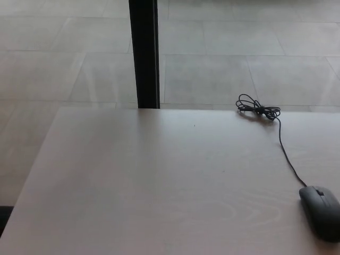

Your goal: The robot uses its right fingers to click on the left button of the black mouse placed on the table.

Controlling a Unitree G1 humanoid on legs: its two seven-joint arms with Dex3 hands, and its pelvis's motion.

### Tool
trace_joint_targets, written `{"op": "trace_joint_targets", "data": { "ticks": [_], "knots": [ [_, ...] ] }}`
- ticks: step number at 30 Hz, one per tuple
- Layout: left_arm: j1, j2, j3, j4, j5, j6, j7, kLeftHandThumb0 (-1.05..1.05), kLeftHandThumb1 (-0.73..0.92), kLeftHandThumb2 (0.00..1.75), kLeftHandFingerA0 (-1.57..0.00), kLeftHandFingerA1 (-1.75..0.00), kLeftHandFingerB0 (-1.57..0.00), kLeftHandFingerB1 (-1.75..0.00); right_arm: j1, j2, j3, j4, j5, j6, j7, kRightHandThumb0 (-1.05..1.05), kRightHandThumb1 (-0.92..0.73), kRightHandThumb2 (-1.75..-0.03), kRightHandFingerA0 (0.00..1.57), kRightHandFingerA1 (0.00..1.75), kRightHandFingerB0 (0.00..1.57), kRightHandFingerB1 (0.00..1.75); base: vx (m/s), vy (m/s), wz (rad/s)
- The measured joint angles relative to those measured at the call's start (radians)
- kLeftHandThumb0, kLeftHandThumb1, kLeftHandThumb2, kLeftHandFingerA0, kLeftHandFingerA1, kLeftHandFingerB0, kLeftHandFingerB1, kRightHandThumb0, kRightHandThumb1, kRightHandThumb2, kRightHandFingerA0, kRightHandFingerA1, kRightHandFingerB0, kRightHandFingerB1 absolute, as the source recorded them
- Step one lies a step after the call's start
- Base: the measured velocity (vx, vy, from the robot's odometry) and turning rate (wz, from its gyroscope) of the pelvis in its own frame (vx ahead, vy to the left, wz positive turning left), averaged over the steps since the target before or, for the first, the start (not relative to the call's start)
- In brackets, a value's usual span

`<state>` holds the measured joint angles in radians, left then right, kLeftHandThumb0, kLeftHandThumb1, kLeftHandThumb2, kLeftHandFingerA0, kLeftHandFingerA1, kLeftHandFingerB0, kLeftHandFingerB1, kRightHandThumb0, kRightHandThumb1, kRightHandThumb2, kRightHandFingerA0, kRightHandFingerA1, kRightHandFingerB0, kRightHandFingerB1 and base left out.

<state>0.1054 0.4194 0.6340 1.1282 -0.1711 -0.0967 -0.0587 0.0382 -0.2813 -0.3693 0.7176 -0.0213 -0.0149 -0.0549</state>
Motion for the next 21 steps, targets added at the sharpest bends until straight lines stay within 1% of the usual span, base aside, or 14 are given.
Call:
{"op": "trace_joint_targets", "data": {
  "ticks": [4,5,6,7,8,9,10,11,13,14,16,19,20,21],
  "knots": [
    [-0.023,0.024,0.104,0.048,-0.054,-0.011,0.000,-0.86,0.92,0.77,-0.88,-0.57,-0.65,-0.52,-0.011,-0.002,-0.087,-0.013,0.032,-0.005,-0.023,-0.62,-0.85,-0.67,0.55,0.47,0.41,0.37,0.00,0.000,0.00],
    [-0.026,0.027,0.120,0.057,-0.064,-0.014,0.000,-0.88,0.92,0.80,-0.87,-0.57,-0.63,-0.52,-0.011,-0.003,-0.105,-0.013,0.038,-0.005,-0.028,-0.59,-0.73,-1.08,0.52,0.62,0.31,0.49,0.00,0.000,0.00],
    [-0.029,0.033,0.140,0.069,-0.080,-0.019,0.000,-0.85,0.92,0.76,-0.85,-0.56,-0.65,-0.51,-0.011,-0.005,-0.132,-0.014,0.048,-0.003,-0.039,-0.59,-0.73,-1.08,0.57,0.63,0.33,0.49,0.00,0.000,0.00],
    [-0.031,0.036,0.149,0.074,-0.089,-0.022,0.000,-0.87,0.92,0.75,-0.86,-0.57,-0.66,-0.51,-0.010,-0.007,-0.148,-0.017,0.052,0.000,-0.045,-0.60,-0.73,-1.08,0.58,0.63,0.33,0.49,0.00,0.000,0.00],
    [-0.035,0.040,0.160,0.083,-0.099,-0.024,-0.001,-0.87,0.92,0.76,-0.89,-0.58,-0.62,-0.52,-0.007,-0.011,-0.166,-0.024,0.058,0.007,-0.054,-0.59,-0.74,-1.08,0.56,0.63,0.32,0.49,0.00,0.000,0.00],
    [-0.039,0.042,0.167,0.089,-0.109,-0.026,-0.001,-0.87,0.92,0.77,-0.87,-0.60,-0.61,-0.52,-0.004,-0.016,-0.178,-0.029,0.061,0.012,-0.057,-0.54,-0.70,-1.07,0.50,0.61,0.32,0.51,0.00,0.000,0.00],
    [-0.042,0.042,0.170,0.091,-0.114,-0.027,-0.002,-0.87,0.92,0.76,-0.88,-0.60,-0.63,-0.52,-0.003,-0.018,-0.184,-0.032,0.064,0.016,-0.057,-0.59,-0.87,-0.68,0.55,0.46,0.41,0.37,0.00,0.000,0.00],
    [-0.046,0.043,0.173,0.095,-0.125,-0.031,-0.004,-0.89,0.92,0.80,-0.87,-0.60,-0.62,-0.52,0.001,-0.024,-0.191,-0.036,0.067,0.024,-0.058,-0.50,-0.68,-1.08,0.69,0.70,0.27,0.49,0.00,0.000,0.00],
    [-0.046,0.043,0.172,0.096,-0.131,-0.032,-0.005,-0.88,0.92,0.81,-0.85,-0.60,-0.61,-0.52,0.008,-0.041,-0.193,-0.035,0.066,0.029,-0.060,-0.50,-0.69,-1.09,0.70,0.71,0.27,0.50,0.00,0.000,0.00],
    [-0.043,0.044,0.172,0.098,-0.136,-0.032,-0.006,-0.85,0.92,0.79,-0.87,-0.58,-0.64,-0.52,0.015,-0.061,-0.198,-0.034,0.066,0.034,-0.065,-0.52,-0.70,-1.09,0.67,0.69,0.28,0.49,0.00,0.000,0.00],
    [-0.042,0.044,0.169,0.098,-0.142,-0.034,-0.006,-0.83,0.92,0.79,-0.88,-0.58,-0.63,-0.52,0.028,-0.089,-0.200,-0.035,0.067,0.039,-0.067,-0.53,-0.70,-1.08,0.68,0.68,0.30,0.49,0.00,0.000,0.00],
    [-0.040,0.044,0.163,0.099,-0.149,-0.039,-0.006,-0.87,0.92,0.81,-0.88,-0.57,-0.61,-0.51,0.038,-0.121,-0.200,-0.032,0.069,0.050,-0.069,-0.52,-0.70,-1.08,0.67,0.68,0.29,0.49,0.00,0.000,0.00],
    [-0.039,0.044,0.160,0.099,-0.151,-0.042,-0.006,-0.85,0.92,0.78,-0.87,-0.56,-0.66,-0.50,0.041,-0.134,-0.200,-0.028,0.069,0.055,-0.069,-0.53,-0.70,-1.09,0.69,0.69,0.30,0.49,0.00,0.000,0.00],
    [-0.038,0.044,0.158,0.099,-0.152,-0.044,-0.006,-0.85,0.92,0.80,-0.88,-0.57,-0.62,-0.50,0.043,-0.143,-0.199,-0.022,0.070,0.060,-0.069,-0.68,-0.81,-0.74,0.69,0.53,0.43,0.40,0.00,0.000,0.00]
  ]
}}
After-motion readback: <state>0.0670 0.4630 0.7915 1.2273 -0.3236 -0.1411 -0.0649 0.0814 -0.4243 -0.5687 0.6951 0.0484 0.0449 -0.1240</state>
